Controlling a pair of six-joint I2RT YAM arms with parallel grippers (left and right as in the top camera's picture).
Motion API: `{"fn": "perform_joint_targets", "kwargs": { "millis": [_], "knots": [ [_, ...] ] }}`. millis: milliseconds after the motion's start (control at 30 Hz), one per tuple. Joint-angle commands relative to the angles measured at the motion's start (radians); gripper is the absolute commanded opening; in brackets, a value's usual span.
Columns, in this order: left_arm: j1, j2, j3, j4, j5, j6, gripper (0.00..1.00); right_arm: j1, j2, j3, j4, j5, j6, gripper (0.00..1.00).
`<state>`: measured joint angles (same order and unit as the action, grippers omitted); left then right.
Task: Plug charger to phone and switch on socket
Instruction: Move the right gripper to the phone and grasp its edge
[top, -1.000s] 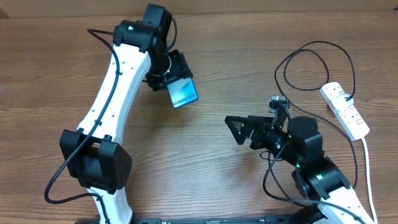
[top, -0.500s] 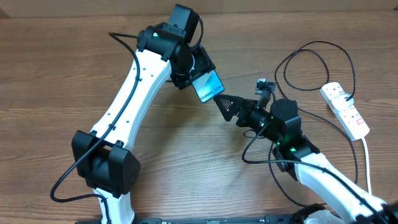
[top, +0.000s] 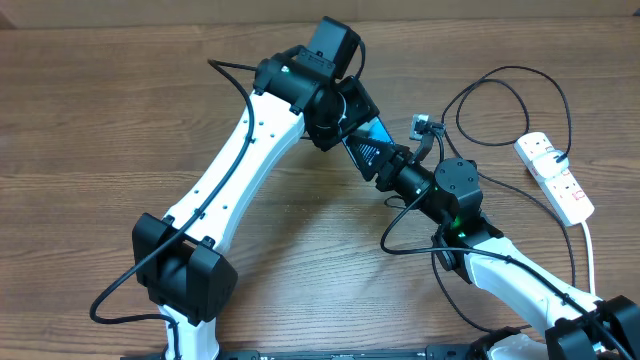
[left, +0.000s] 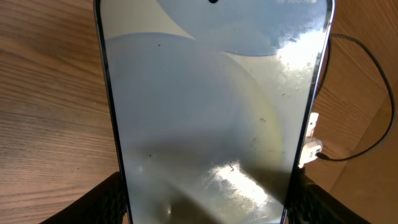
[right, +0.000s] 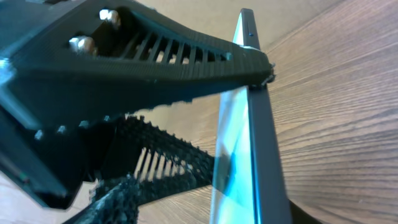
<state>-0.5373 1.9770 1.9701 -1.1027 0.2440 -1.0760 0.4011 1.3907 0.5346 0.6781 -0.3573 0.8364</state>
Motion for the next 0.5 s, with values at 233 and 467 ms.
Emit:
{"fn": "perform_joint_targets", "kwargs": {
  "millis": [233,467],
  "knots": [
    [-0.042,-0.009,0.029,0.004,0.004,-0.031,0.39,0.005,0.008,0.01,0.021,0.016,0.006,0.34],
    [-0.048,-0.009,0.029,-0.009,0.004,-0.028,0.4,0.005,0.008,0.01,0.021,0.015,0.011,0.22]
  ]
}}
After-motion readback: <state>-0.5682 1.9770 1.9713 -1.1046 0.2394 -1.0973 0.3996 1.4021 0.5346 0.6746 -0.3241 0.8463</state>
